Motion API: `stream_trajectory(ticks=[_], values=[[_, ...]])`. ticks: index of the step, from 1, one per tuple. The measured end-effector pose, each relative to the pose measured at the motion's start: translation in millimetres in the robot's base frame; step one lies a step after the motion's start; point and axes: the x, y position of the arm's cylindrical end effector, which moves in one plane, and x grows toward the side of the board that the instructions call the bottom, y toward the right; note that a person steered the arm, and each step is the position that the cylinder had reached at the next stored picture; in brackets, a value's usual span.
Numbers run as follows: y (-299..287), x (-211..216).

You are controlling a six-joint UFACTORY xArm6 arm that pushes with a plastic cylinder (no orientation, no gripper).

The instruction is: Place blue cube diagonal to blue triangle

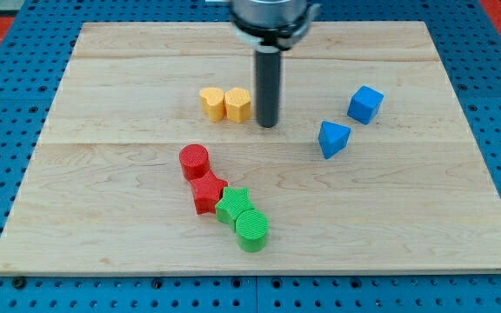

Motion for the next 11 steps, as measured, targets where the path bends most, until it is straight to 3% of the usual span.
stream_trajectory(ticks=[1,2,3,4,5,7,8,9,10,11], values=[[51.1,-40.2],[57.7,-88.3],[171.4,-77.2],[187.9,-23.7],[155.1,-9.1],[26.5,-30.3],[20.0,-42.1],[112.3,-41.8],[90.6,-71.0],[1.2,-69.2]])
